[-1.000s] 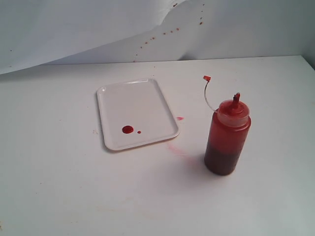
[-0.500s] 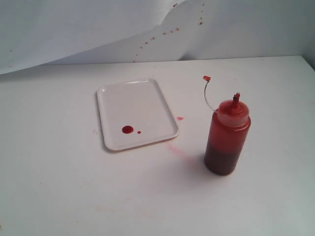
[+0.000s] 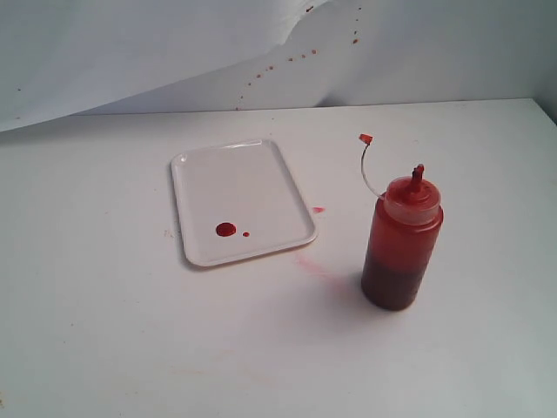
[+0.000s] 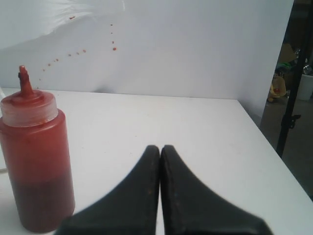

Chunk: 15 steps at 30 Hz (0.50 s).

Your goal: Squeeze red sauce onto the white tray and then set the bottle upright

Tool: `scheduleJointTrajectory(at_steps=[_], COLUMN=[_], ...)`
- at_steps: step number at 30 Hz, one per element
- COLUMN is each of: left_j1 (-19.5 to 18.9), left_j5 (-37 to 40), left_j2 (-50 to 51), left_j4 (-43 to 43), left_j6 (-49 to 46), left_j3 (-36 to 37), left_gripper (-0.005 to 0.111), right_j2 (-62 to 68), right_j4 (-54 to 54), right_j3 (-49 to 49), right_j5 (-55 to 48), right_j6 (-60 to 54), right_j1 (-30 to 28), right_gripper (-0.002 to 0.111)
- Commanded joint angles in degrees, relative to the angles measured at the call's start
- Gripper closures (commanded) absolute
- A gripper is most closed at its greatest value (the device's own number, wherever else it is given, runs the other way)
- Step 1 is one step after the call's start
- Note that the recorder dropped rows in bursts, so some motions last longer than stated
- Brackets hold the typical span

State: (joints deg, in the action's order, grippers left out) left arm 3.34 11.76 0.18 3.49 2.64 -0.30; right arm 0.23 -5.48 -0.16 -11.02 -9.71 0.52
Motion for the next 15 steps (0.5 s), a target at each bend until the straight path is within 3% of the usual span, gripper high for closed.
scheduleJointTrajectory(at_steps=[1,15], left_j1=[0.2,0.2], left_j5=[0.1,0.1], left_j2=[-0.2,-0.2], left_j4=[-0.4,-0.4], left_j6=[0.3,0.2], left_j3=[0.3,0.3], left_gripper=[0.107,0.107], right_j2=[-0.2,-0.2], right_j4=[-0.1,2.8], right_j3=[0.2,0.2], right_j5=[-0.3,-0.3], right_j6=[-0.3,3.0], right_j1=[0.1,0.1], right_gripper=[0.108,0.108])
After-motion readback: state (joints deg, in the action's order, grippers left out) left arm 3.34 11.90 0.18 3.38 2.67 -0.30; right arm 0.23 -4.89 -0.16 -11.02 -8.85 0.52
